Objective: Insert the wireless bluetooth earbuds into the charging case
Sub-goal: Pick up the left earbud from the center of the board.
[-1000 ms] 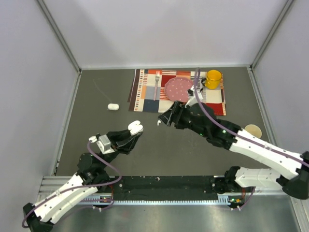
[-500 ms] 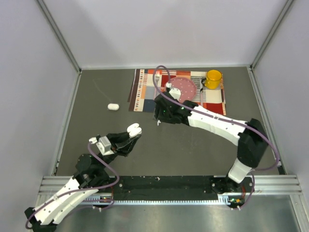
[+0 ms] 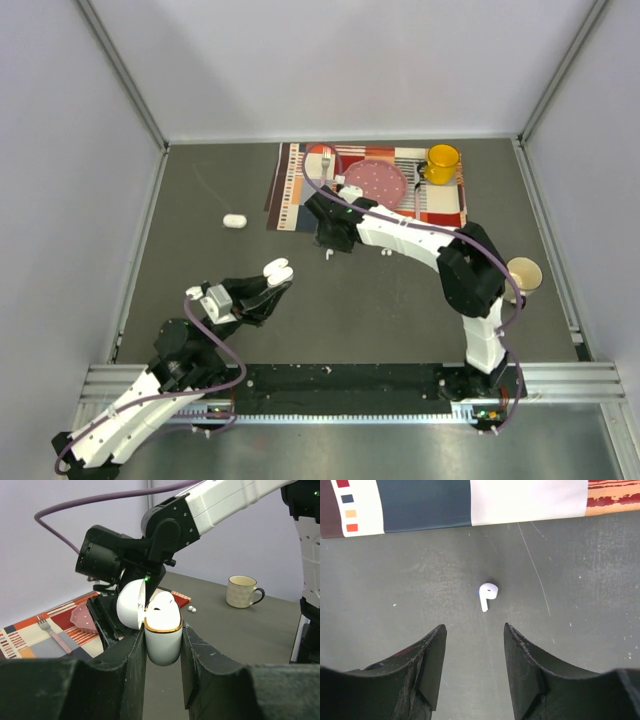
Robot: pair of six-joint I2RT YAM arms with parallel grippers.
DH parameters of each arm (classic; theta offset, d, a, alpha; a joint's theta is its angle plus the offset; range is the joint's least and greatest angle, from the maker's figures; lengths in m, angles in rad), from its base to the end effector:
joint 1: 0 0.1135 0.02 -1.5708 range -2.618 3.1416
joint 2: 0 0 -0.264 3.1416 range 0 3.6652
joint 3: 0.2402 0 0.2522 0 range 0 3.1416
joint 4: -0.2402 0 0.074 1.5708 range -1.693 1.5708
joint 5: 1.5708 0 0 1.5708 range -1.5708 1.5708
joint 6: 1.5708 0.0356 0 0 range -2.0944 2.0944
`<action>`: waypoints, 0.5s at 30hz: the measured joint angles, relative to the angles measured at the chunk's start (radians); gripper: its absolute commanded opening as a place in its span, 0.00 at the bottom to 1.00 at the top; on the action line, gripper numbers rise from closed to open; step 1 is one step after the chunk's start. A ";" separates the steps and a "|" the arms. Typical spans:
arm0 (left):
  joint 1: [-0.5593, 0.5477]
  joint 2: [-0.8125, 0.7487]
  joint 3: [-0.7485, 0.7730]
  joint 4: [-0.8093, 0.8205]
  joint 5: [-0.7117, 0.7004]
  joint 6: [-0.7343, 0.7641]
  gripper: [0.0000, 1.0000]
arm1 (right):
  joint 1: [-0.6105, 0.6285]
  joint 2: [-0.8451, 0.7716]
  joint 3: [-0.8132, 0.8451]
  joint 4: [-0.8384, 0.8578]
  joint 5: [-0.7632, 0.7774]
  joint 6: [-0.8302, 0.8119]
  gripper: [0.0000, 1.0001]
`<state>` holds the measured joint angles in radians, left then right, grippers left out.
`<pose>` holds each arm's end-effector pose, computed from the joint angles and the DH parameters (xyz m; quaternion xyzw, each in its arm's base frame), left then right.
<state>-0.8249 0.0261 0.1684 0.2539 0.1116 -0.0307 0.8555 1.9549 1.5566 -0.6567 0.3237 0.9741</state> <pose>0.0588 -0.0695 0.2567 0.2568 0.4922 -0.3729 0.7434 0.2847 0.3105 0.2248 0.0976 0.9502 0.1044 0.2770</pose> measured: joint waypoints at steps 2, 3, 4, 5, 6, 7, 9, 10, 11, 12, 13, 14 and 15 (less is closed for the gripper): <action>0.000 0.000 0.000 -0.003 0.000 0.000 0.00 | -0.001 0.028 0.020 -0.013 -0.002 0.006 0.47; 0.000 0.000 0.000 -0.005 0.000 0.000 0.00 | -0.001 0.038 0.026 -0.017 -0.002 0.008 0.46; 0.000 0.000 0.000 -0.006 0.000 0.000 0.00 | -0.002 0.046 0.031 -0.023 -0.001 0.014 0.46; 0.000 0.000 0.000 -0.008 0.000 0.000 0.00 | -0.002 0.052 0.037 -0.028 0.002 0.016 0.45; 0.000 0.000 0.000 -0.009 0.000 0.000 0.00 | -0.003 0.058 0.040 -0.030 0.002 0.019 0.45; 0.000 0.000 0.000 -0.011 0.000 0.000 0.00 | -0.004 0.064 0.049 -0.036 0.004 0.022 0.45; 0.000 0.000 0.000 -0.015 -0.001 0.000 0.00 | -0.008 0.081 0.065 -0.038 0.007 0.025 0.44; 0.000 0.000 0.000 -0.017 -0.001 0.000 0.00 | -0.009 0.091 0.074 -0.039 0.007 0.025 0.44; 0.000 0.000 0.000 -0.020 -0.001 0.000 0.00 | -0.011 0.103 0.083 -0.040 0.007 0.025 0.44; 0.000 0.000 0.000 -0.023 -0.001 0.000 0.00 | -0.012 0.113 0.090 -0.040 0.007 0.025 0.44; 0.000 -0.001 0.000 -0.024 -0.001 0.000 0.00 | -0.013 0.120 0.095 -0.042 0.008 0.025 0.44; 0.000 -0.005 0.000 -0.029 -0.001 0.000 0.00 | -0.014 0.128 0.095 -0.040 0.008 0.025 0.44; 0.000 -0.009 0.000 -0.031 -0.001 0.000 0.00 | -0.014 0.134 0.096 -0.042 0.008 0.026 0.43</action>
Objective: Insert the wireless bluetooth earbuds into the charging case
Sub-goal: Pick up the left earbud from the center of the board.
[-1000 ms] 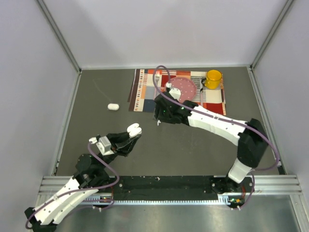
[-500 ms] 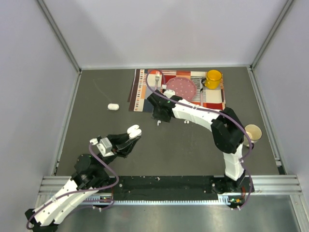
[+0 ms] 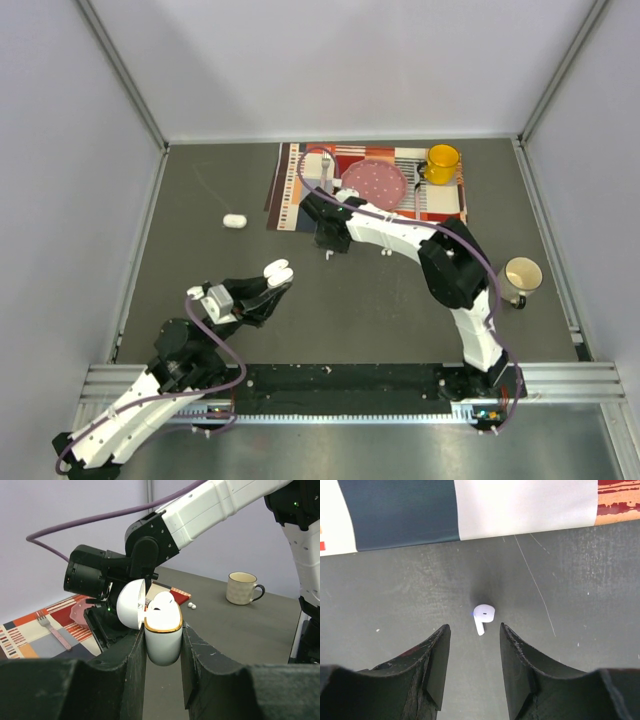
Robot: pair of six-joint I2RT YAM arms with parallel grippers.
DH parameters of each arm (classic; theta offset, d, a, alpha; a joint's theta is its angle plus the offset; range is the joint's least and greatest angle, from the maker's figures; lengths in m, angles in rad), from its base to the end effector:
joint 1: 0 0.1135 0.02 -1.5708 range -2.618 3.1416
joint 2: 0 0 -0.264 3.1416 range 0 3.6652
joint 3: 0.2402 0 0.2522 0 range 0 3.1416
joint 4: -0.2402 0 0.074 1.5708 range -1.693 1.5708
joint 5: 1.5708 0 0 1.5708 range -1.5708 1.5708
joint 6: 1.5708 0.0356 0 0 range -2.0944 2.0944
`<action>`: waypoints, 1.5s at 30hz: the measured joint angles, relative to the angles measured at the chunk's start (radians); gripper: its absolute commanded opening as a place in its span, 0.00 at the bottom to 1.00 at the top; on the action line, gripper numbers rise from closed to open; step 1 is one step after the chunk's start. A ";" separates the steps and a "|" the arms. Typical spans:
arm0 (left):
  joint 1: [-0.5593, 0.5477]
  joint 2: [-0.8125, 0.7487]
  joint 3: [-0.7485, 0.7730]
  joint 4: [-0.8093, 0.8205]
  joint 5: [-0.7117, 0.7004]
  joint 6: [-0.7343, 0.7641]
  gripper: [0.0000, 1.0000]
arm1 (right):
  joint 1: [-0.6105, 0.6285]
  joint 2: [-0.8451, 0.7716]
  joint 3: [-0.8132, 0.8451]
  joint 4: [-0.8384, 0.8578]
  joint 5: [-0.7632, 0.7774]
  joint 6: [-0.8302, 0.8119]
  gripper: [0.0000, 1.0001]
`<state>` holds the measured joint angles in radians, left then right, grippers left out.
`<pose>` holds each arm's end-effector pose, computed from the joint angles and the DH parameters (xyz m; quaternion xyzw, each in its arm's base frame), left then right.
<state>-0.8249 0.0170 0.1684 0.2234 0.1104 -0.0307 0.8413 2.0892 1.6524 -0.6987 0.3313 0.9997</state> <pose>0.0588 -0.0695 0.2543 0.2595 0.5008 -0.3706 0.7380 0.3043 0.3230 0.1959 0.1117 0.9572 0.0720 0.2571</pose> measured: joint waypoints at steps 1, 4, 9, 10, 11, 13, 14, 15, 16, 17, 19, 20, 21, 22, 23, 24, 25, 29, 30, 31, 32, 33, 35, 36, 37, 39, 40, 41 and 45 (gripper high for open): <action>0.000 -0.003 0.000 0.000 0.000 0.000 0.00 | 0.000 0.006 0.000 -0.002 0.000 0.000 0.43; 0.000 -0.006 0.000 -0.001 0.000 0.000 0.00 | -0.002 0.022 0.000 -0.003 0.003 0.008 0.42; 0.000 -0.007 0.000 -0.003 -0.013 0.000 0.00 | -0.008 0.044 0.013 -0.009 0.005 0.016 0.42; 0.000 -0.007 0.000 -0.004 -0.017 0.000 0.00 | -0.009 0.048 0.019 -0.010 0.005 0.017 0.42; 0.000 -0.007 0.000 -0.005 -0.019 0.000 0.00 | -0.010 0.049 0.021 -0.006 0.005 0.017 0.41; 0.000 -0.007 0.000 -0.008 -0.023 0.000 0.00 | -0.012 0.050 0.027 -0.009 0.005 0.018 0.41; 0.000 -0.007 0.000 -0.009 -0.023 0.000 0.00 | -0.013 0.051 0.032 -0.011 0.005 0.018 0.41; 0.000 -0.007 0.000 -0.009 -0.023 0.000 0.00 | -0.013 0.052 0.034 -0.010 0.005 0.018 0.41; 0.000 -0.007 0.000 -0.010 -0.023 0.000 0.00 | -0.015 0.056 0.039 -0.011 0.004 0.018 0.41; 0.000 -0.007 0.000 -0.010 -0.023 0.000 0.00 | -0.015 0.063 0.046 -0.012 0.004 0.019 0.41; 0.000 -0.007 0.000 -0.010 -0.023 0.000 0.00 | -0.017 0.076 0.051 -0.010 0.001 0.019 0.41; 0.000 -0.007 0.000 -0.010 -0.023 0.000 0.00 | -0.018 0.082 0.051 -0.009 -0.001 0.019 0.41; 0.000 -0.007 0.000 -0.010 -0.024 0.000 0.00 | -0.019 0.087 0.051 -0.010 -0.002 0.019 0.41; 0.000 -0.007 0.000 -0.010 -0.024 0.000 0.00 | -0.020 0.093 0.051 -0.011 -0.003 0.019 0.41; 0.000 -0.007 0.000 -0.011 -0.024 0.000 0.00 | -0.021 0.094 0.051 -0.011 -0.004 0.019 0.41; 0.000 -0.007 0.000 -0.011 -0.024 0.000 0.00 | -0.021 0.094 0.052 -0.009 -0.003 0.019 0.41; 0.000 -0.007 0.000 -0.011 -0.024 -0.001 0.00 | -0.021 0.094 0.052 -0.009 -0.003 0.019 0.41; 0.000 -0.007 0.000 -0.014 -0.026 -0.001 0.00 | -0.021 0.094 0.052 -0.008 -0.004 0.019 0.40; 0.000 -0.007 0.000 -0.015 -0.026 -0.001 0.00 | -0.021 0.095 0.052 -0.008 -0.004 0.019 0.40; 0.000 -0.007 0.000 -0.016 -0.026 -0.001 0.00 | -0.021 0.095 0.052 -0.008 -0.004 0.019 0.40; 0.000 -0.007 0.000 -0.015 -0.026 -0.001 0.00 | -0.021 0.095 0.052 -0.008 -0.005 0.019 0.39; 0.000 -0.007 0.000 -0.015 -0.026 -0.001 0.00 | -0.021 0.095 0.052 -0.008 -0.005 0.019 0.39; 0.000 -0.007 0.000 -0.016 -0.026 -0.002 0.00 | -0.021 0.095 0.052 -0.009 -0.007 0.019 0.39; 0.000 -0.007 0.000 -0.016 -0.026 -0.002 0.00 | -0.022 0.095 0.052 -0.009 -0.007 0.019 0.39; 0.000 -0.007 0.000 -0.016 -0.026 -0.002 0.00 | -0.022 0.095 0.052 -0.009 -0.008 0.019 0.38; 0.000 -0.007 0.000 -0.016 -0.026 -0.004 0.00 | -0.022 0.095 0.051 -0.009 -0.008 0.019 0.38; 0.000 -0.007 0.000 -0.016 -0.026 -0.005 0.00 | -0.022 0.095 0.051 -0.009 -0.008 0.019 0.38; 0.000 -0.007 0.000 -0.016 -0.026 -0.005 0.00 | -0.022 0.095 0.051 -0.010 -0.008 0.019 0.38; 0.000 -0.007 0.000 -0.016 -0.027 -0.008 0.00 | -0.022 0.095 0.051 -0.010 -0.007 0.019 0.37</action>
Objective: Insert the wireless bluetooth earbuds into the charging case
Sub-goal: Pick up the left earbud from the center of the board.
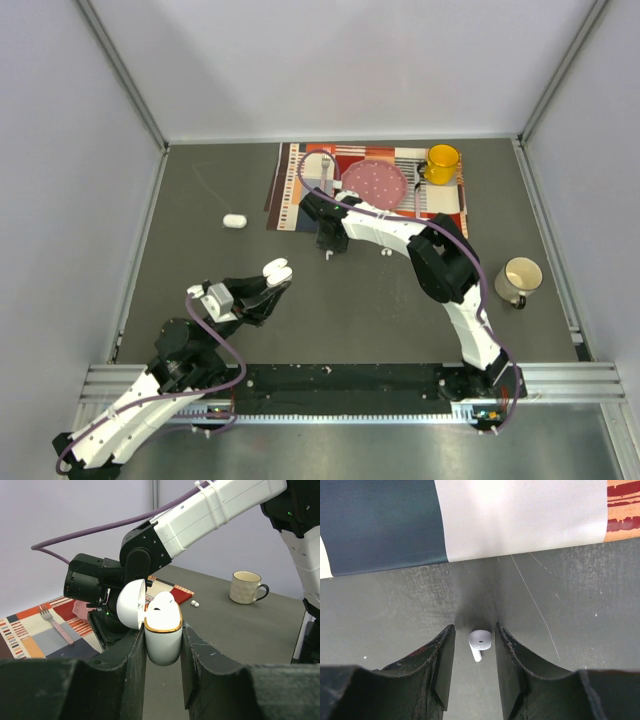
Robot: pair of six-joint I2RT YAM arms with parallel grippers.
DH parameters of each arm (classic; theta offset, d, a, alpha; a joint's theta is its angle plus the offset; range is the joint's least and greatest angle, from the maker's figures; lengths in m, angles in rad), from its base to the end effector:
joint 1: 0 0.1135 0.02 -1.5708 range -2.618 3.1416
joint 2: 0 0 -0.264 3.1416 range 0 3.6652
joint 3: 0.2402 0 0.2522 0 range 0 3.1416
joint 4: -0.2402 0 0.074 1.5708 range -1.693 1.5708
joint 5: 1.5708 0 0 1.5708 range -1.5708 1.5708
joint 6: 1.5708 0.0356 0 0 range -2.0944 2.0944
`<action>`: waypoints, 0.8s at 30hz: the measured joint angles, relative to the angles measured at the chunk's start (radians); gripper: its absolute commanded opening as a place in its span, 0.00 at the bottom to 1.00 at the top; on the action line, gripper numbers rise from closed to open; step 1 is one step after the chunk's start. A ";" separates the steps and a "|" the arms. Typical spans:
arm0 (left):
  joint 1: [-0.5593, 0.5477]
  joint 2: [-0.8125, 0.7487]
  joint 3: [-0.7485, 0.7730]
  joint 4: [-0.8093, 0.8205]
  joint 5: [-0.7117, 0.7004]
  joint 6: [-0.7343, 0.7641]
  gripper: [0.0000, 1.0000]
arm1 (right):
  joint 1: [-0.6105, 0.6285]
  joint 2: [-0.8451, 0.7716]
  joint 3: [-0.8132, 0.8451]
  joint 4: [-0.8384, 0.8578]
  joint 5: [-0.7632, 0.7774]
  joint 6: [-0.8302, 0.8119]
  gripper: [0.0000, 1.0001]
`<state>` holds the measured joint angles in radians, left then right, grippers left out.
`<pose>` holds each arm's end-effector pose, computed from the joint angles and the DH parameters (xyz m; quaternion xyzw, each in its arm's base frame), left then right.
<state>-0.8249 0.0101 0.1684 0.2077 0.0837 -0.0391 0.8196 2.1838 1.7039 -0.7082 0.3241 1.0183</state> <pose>0.0593 -0.0686 0.2532 0.2486 0.5098 -0.3662 0.7377 0.3203 0.3264 0.1696 0.1266 0.9611 0.0531 0.2398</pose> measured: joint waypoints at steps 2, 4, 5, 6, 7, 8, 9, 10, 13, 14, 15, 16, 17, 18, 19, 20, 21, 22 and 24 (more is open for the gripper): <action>0.000 0.000 0.000 0.000 0.000 0.000 0.00 | 0.000 0.000 0.000 -0.001 0.001 0.000 0.36; 0.000 0.000 0.000 0.000 0.000 -0.002 0.00 | 0.000 0.000 0.000 -0.002 0.002 -0.001 0.36; 0.000 0.000 0.000 0.000 0.000 -0.003 0.00 | 0.000 0.000 0.000 -0.003 0.003 -0.001 0.36; 0.000 0.000 0.000 0.000 0.000 -0.003 0.00 | 0.000 0.000 -0.001 -0.003 0.003 -0.002 0.36; 0.000 0.000 0.000 0.000 0.000 -0.004 0.00 | 0.000 0.000 -0.001 -0.003 0.004 -0.002 0.36; 0.000 0.000 0.000 0.000 0.000 -0.004 0.00 | 0.000 0.000 -0.001 -0.003 0.004 -0.001 0.36; 0.000 0.000 0.000 0.000 0.000 -0.004 0.00 | 0.000 0.000 -0.002 -0.003 0.005 -0.001 0.36; 0.000 0.000 0.000 0.000 0.000 -0.004 0.00 | 0.001 0.000 -0.002 -0.003 0.005 -0.001 0.36; 0.000 0.000 0.000 0.000 -0.001 -0.007 0.00 | 0.001 -0.003 -0.008 0.002 0.006 0.004 0.36; 0.000 0.000 0.000 0.000 -0.002 -0.008 0.00 | 0.001 -0.004 -0.011 0.003 0.007 0.007 0.36; 0.000 0.000 0.000 0.001 -0.003 -0.010 0.00 | 0.002 -0.006 -0.013 0.005 0.008 0.010 0.35; 0.000 0.000 0.000 0.000 -0.003 -0.010 0.00 | 0.002 -0.008 -0.016 0.007 0.011 0.015 0.36; 0.000 0.000 0.000 0.001 -0.003 -0.010 0.00 | 0.003 -0.010 -0.021 0.011 0.013 0.020 0.36; 0.000 0.000 0.000 0.001 -0.004 -0.010 0.00 | 0.003 -0.013 -0.024 0.011 0.016 0.024 0.35; 0.000 0.000 0.000 0.001 -0.003 -0.010 0.00 | 0.003 -0.015 -0.029 0.014 0.018 0.028 0.35; 0.000 0.000 0.000 0.001 -0.003 -0.010 0.00 | 0.003 -0.016 -0.029 0.013 0.019 0.031 0.35; 0.000 0.000 0.000 0.001 -0.003 -0.010 0.00 | 0.003 -0.016 -0.029 0.013 0.020 0.033 0.35; 0.000 0.000 0.000 0.001 -0.004 -0.010 0.00 | 0.003 -0.016 -0.029 0.012 0.020 0.034 0.35; 0.000 0.000 0.000 0.001 -0.004 -0.011 0.00 | 0.003 -0.016 -0.029 0.013 0.020 0.035 0.34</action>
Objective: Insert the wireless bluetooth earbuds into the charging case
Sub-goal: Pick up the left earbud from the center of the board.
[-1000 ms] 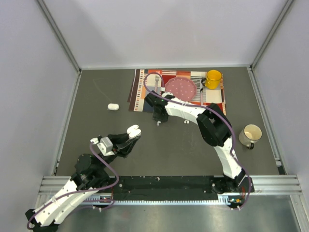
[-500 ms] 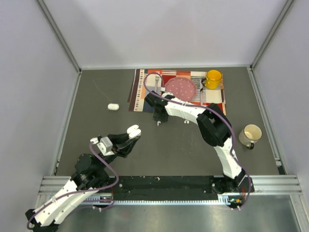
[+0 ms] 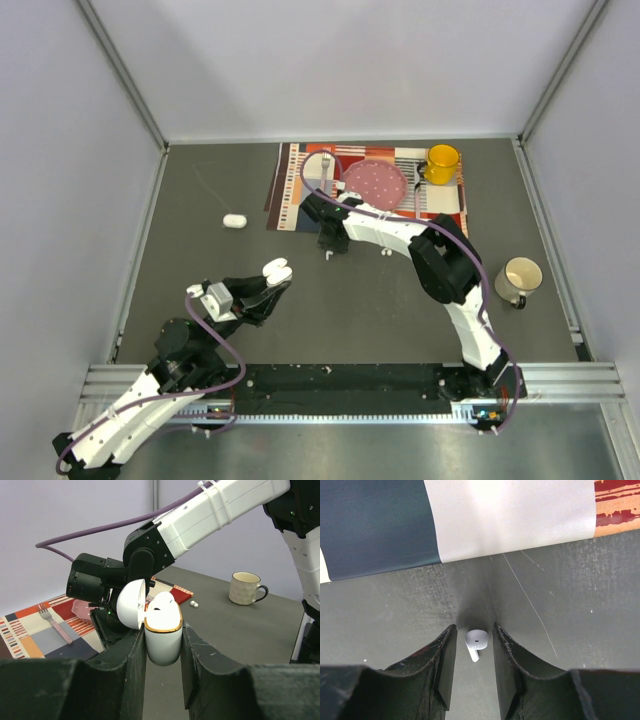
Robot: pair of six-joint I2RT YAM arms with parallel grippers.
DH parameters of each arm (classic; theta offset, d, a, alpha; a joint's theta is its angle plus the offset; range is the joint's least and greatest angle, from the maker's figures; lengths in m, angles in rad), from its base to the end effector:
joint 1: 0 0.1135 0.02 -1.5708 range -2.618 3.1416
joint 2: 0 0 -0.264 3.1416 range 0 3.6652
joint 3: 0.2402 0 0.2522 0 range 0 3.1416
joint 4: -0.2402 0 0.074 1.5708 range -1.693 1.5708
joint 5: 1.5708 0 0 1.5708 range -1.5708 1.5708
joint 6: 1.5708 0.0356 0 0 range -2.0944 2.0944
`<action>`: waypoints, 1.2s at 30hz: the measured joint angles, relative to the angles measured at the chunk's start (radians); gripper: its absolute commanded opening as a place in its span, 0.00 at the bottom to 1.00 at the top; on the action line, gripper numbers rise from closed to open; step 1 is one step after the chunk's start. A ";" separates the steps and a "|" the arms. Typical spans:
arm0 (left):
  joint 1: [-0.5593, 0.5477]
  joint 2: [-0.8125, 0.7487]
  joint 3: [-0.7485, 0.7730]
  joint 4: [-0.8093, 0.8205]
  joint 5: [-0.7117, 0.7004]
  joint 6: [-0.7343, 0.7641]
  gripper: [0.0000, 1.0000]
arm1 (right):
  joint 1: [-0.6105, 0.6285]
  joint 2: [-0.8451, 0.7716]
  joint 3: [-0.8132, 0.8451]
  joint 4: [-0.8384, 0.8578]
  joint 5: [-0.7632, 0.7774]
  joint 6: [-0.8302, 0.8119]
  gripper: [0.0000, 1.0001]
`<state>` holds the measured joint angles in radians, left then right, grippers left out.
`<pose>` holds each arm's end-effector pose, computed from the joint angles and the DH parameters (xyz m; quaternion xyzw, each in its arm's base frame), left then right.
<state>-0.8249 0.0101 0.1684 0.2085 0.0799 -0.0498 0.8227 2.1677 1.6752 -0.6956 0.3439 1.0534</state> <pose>0.0594 -0.0685 0.2533 0.2443 0.5114 -0.3693 0.7365 0.3168 0.3237 0.1692 0.1437 0.9571 0.0518 0.2463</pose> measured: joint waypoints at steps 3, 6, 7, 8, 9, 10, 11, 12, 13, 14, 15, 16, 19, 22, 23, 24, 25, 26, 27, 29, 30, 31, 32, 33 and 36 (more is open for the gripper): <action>0.000 0.000 0.000 0.000 0.000 0.000 0.00 | 0.002 0.000 0.000 0.000 -0.001 0.000 0.34; 0.000 0.000 0.000 0.000 0.000 0.000 0.00 | 0.002 0.000 0.000 0.000 -0.001 -0.001 0.34; 0.000 0.000 0.000 0.000 0.000 0.000 0.00 | 0.002 0.000 0.000 0.000 -0.002 -0.001 0.34; 0.000 0.000 0.000 0.000 0.000 0.000 0.00 | 0.003 0.000 0.000 0.000 -0.002 -0.001 0.34; 0.000 0.000 0.000 0.000 0.000 0.000 0.00 | 0.004 0.000 0.000 0.000 -0.002 -0.001 0.34; 0.000 0.000 0.000 0.000 0.000 0.000 0.00 | 0.005 0.000 0.000 0.000 -0.001 -0.002 0.34; 0.000 0.000 0.000 0.000 0.000 0.000 0.00 | 0.006 0.000 0.000 0.000 -0.001 -0.002 0.34; 0.000 0.000 0.000 0.000 0.000 0.000 0.00 | 0.006 0.000 0.000 0.000 0.000 -0.002 0.34; 0.000 0.000 0.000 0.000 0.000 0.000 0.00 | 0.006 0.000 0.000 0.000 0.000 -0.002 0.34; 0.000 0.000 0.000 0.000 -0.001 0.000 0.00 | 0.006 0.000 0.000 0.000 -0.001 -0.002 0.34; 0.000 0.000 0.000 0.000 -0.002 0.000 0.00 | 0.006 0.000 0.000 0.000 0.000 -0.002 0.34; 0.000 0.000 0.000 0.000 -0.003 0.000 0.00 | 0.006 0.000 0.000 0.000 0.000 -0.002 0.34; 0.000 0.000 0.000 0.000 -0.004 0.000 0.00 | 0.007 0.000 0.000 0.000 0.000 -0.002 0.34; 0.000 0.000 0.000 0.000 -0.005 0.000 0.00 | 0.007 0.000 0.000 0.000 -0.001 -0.002 0.34; 0.000 0.000 0.000 0.000 -0.006 0.000 0.00 | 0.007 0.000 0.000 0.000 -0.001 -0.002 0.34; 0.000 0.000 0.000 0.000 -0.007 0.000 0.00 | 0.008 0.000 0.000 0.000 -0.001 -0.002 0.34; 0.000 0.000 0.000 0.000 -0.007 0.000 0.00 | 0.008 0.000 0.000 0.000 -0.001 -0.002 0.35; 0.000 0.000 0.000 0.000 -0.008 0.000 0.00 | 0.009 0.000 0.000 0.000 0.000 -0.002 0.34; 0.000 0.000 0.000 0.000 -0.009 0.000 0.00 | 0.010 0.000 0.000 0.000 0.000 -0.001 0.34; 0.000 0.000 0.000 0.000 -0.011 0.000 0.00 | 0.012 0.000 0.000 0.000 0.000 -0.001 0.34; 0.000 0.000 0.000 0.000 -0.011 0.000 0.00 | 0.013 0.000 -0.001 0.000 0.000 -0.002 0.34; 0.000 0.000 0.000 0.000 -0.010 0.000 0.00 | 0.013 -0.001 -0.003 0.001 0.000 -0.001 0.34; 0.000 0.000 0.000 0.000 -0.010 0.000 0.00 | 0.013 -0.003 -0.007 0.003 0.001 -0.001 0.34; 0.000 0.000 0.000 0.000 -0.010 0.000 0.00 | 0.013 -0.004 -0.009 0.004 0.000 0.000 0.34; 0.000 0.000 0.000 0.000 -0.010 0.000 0.00 | 0.013 -0.005 -0.012 0.007 0.003 0.005 0.34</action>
<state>-0.8249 0.0101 0.1684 0.2089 0.0696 -0.0502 0.8360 2.1624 1.6630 -0.6884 0.3466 1.0584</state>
